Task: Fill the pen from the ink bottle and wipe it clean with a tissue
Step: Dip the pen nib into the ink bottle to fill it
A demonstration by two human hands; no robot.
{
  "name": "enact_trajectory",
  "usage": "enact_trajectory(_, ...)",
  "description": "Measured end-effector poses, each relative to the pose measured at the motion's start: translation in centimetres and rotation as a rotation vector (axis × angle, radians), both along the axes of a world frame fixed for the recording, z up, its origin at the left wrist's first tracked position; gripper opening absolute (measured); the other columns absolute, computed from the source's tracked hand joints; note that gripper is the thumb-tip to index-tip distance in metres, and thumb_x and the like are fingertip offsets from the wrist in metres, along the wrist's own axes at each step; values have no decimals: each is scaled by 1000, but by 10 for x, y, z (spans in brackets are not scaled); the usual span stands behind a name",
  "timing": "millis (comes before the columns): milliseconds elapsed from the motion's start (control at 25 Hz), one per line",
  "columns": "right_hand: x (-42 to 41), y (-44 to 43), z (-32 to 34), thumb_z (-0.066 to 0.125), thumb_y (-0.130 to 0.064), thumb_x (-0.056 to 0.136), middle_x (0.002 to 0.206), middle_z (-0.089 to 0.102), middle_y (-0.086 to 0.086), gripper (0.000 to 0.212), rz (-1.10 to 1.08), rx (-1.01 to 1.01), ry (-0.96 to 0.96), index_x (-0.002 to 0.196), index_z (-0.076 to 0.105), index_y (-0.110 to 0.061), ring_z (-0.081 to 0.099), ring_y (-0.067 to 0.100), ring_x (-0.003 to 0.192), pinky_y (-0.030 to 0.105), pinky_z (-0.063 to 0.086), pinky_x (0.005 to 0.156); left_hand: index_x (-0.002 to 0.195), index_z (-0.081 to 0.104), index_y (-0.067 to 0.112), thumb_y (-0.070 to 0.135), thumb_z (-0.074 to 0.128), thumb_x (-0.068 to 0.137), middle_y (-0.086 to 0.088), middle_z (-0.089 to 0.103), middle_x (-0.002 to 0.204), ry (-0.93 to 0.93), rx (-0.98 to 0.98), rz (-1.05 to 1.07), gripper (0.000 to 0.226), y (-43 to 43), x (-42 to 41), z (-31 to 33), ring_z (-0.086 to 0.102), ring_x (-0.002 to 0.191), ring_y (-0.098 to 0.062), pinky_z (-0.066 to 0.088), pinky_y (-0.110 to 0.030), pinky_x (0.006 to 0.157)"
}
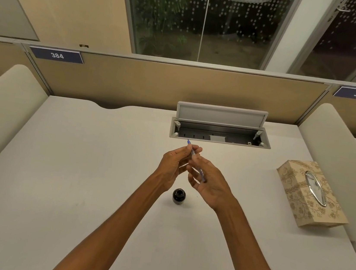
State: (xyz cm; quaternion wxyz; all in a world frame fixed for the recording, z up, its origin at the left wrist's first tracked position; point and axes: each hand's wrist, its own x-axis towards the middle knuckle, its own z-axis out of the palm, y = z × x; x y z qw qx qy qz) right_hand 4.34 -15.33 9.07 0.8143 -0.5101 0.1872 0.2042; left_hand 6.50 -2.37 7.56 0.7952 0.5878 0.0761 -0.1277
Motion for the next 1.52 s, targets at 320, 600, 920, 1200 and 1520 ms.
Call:
enact_trajectory(320,0,-5,-3,70,-49,82,104,77,0,33,96,-52,6,105,73,-26,75,17,91,29,58,69,117,70,18,36,44,104,-2,73,122,9,21,-10,34,-2,3,-4,70,111,-21,53,-38,98)
enact_trajectory(600,2,-9,-4,73,-43,83,102,77,0,23,94,-98,4,99,76,-26,76,14,90,28,57,68,119,69,16,35,42,105,-4,73,122,17,-8,3,36,-3,5,-3,69,114,-23,53,-39,99)
enact_trajectory(920,2,-7,-5,76,-44,80,95,78,-5,26,91,-104,7,101,75,-28,75,11,88,26,57,67,118,69,16,35,43,104,-4,71,125,16,3,27,35,-4,2,-4,68,116,-24,51,-39,101)
enact_trajectory(1200,0,-4,-3,68,-40,88,107,75,2,27,72,-102,6,110,71,-24,73,15,94,28,55,70,111,71,17,35,45,103,-7,71,125,29,-24,61,32,-6,2,1,67,116,-27,50,-44,103)
enact_trajectory(1520,-3,-7,0,65,-36,91,104,76,3,27,102,-128,6,111,70,-19,73,14,87,28,54,71,116,69,14,33,48,102,-6,73,121,53,-132,147,31,0,7,3,68,114,-26,53,-41,100)
